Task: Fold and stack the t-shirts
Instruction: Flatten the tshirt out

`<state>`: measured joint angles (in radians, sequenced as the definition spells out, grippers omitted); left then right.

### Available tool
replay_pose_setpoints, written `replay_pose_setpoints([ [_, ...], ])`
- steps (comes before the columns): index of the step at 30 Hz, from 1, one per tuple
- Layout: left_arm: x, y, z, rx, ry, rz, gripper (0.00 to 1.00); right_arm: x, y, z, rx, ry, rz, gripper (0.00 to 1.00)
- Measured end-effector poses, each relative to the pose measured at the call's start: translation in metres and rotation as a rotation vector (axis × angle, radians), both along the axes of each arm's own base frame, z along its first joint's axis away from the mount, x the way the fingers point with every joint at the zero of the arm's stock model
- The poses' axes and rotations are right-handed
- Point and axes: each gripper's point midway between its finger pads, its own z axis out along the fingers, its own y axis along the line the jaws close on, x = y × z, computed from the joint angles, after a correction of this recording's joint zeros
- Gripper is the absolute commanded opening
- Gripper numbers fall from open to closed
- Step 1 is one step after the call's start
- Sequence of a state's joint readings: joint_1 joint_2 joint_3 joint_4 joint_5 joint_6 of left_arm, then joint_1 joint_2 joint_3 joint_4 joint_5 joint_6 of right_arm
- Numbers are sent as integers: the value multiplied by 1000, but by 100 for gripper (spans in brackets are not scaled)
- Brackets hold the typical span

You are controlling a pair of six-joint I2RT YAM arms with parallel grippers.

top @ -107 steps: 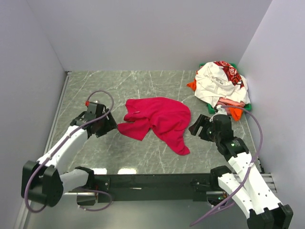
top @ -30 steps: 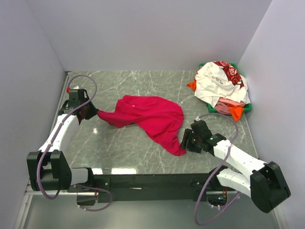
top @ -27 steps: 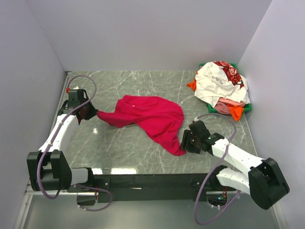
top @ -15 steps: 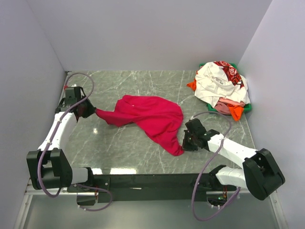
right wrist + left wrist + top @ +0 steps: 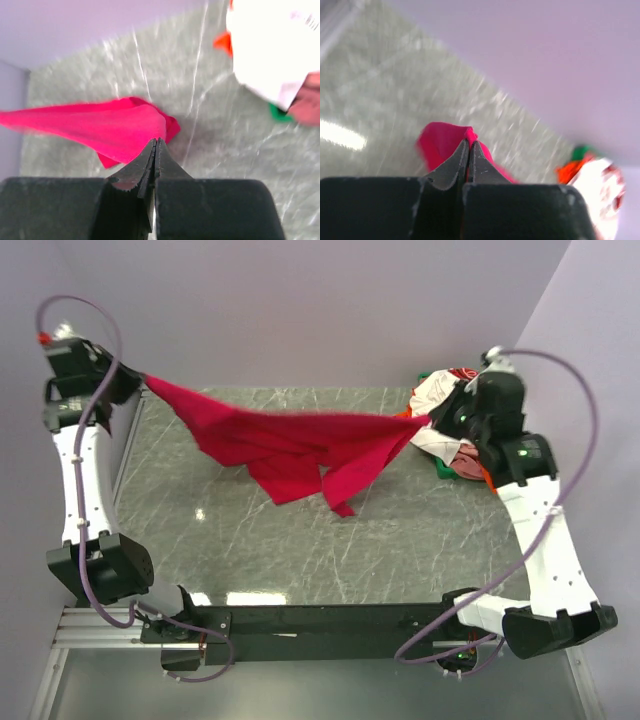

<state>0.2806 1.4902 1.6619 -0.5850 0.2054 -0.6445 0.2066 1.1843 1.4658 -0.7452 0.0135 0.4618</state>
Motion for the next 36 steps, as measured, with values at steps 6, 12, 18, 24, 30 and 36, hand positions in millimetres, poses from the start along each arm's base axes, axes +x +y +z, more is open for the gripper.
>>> replay_pose_setpoints([
  [6, -13, 33, 76, -7, -177, 60, 0, -14, -14, 86, -22, -187, -22, 0],
  [12, -45, 11, 63, -24, -196, 1, 0, -41, -23, 68, -37, -164, -39, 0],
  [18, -86, -9, -36, -81, -8, -23, 0, -70, -22, -39, -36, 52, -21, 0],
  [24, -131, -27, -113, -138, 186, -27, 0, -99, -15, -119, 3, 277, -7, 0],
  [30, -137, -30, -98, -145, 146, -17, 0, -100, -14, -64, 45, 151, -12, 0],
  [36, -115, -21, -42, -139, 61, 7, 0, -91, -16, 26, 82, -57, -25, 0],
])
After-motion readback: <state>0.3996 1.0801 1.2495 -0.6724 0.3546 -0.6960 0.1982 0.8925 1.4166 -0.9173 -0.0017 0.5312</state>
